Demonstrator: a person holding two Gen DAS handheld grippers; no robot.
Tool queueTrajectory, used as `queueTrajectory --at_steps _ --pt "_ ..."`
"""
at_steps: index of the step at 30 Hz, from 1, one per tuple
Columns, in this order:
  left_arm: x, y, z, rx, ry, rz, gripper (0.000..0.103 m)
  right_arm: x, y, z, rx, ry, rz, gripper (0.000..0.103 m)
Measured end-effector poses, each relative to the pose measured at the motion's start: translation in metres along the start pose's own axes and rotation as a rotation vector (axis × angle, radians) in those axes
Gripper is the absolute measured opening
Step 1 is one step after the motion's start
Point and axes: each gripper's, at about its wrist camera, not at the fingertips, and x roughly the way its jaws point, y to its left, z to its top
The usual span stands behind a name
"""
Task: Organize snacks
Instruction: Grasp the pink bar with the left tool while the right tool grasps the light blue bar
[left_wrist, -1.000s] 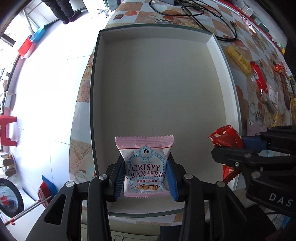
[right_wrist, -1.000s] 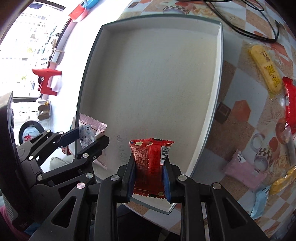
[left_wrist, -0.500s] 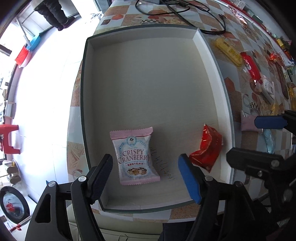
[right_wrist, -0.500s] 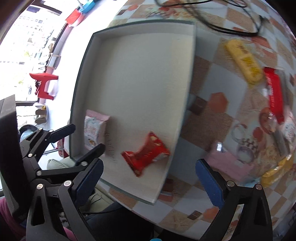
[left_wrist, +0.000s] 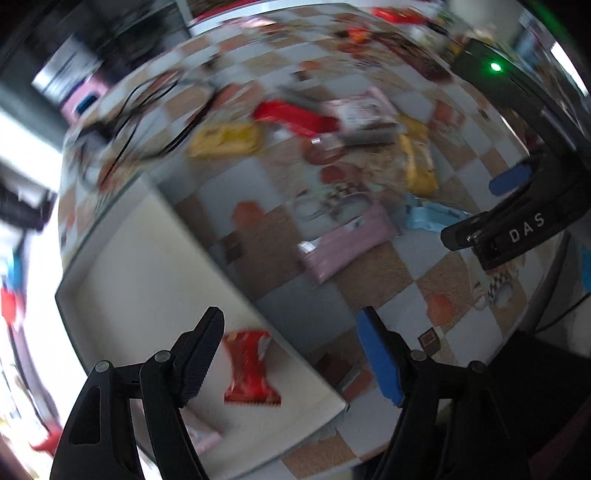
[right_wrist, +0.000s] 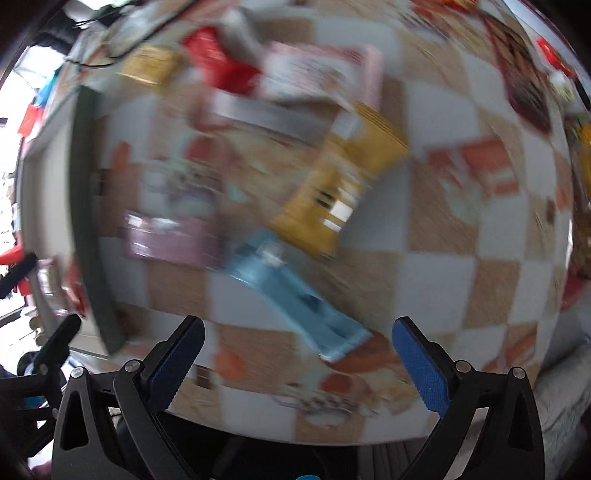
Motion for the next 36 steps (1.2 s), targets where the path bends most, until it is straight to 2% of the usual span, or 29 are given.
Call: queueTrajectory --at_steps 3,7,13,15,17,19,23,26,30,33,36 --pt "0.016 -0.021 0.023 0.097 0.010 0.008 0.078 0.007 -0.014 -0.004 0.015 0.017 -0.011 0.102" --pt "0.039 -0.031 0.041 0.149 0.036 0.021 0.079 0.013 -0.021 -0.005 -0.001 0.023 -0.020 0.102" --pt "0.071 -0.038 0.048 0.199 0.092 0.084 0.079 0.028 0.003 -0.011 -0.083 0.023 -0.054 0.102" --pt "0.079 -0.035 0.051 0.171 0.111 0.106 0.079 0.032 0.011 -0.007 -0.093 0.018 -0.055 0.102" --pt "0.083 -0.025 0.056 0.097 0.118 0.106 0.081 0.035 0.015 0.001 -0.093 0.014 -0.051 0.102" --pt "0.086 -0.016 0.059 0.033 0.118 0.120 0.087 0.037 0.010 0.009 -0.072 0.006 -0.058 0.102" --pt "0.097 0.022 0.068 -0.204 0.150 0.065 0.089 0.036 -0.012 0.028 -0.040 -0.007 -0.076 0.103" --pt "0.104 0.045 0.074 -0.323 0.169 0.035 0.089 0.032 -0.030 0.037 0.016 -0.020 -0.069 0.103" --pt "0.108 0.055 0.081 -0.316 0.189 0.043 0.089 0.027 -0.067 0.046 0.161 -0.025 -0.039 0.103" --pt "0.106 0.049 0.080 -0.287 0.203 0.039 0.089 0.026 -0.079 0.046 0.186 -0.014 -0.032 0.103" --pt "0.104 0.045 0.076 -0.304 0.210 0.038 0.089 0.028 -0.090 0.036 0.198 -0.002 -0.001 0.103"
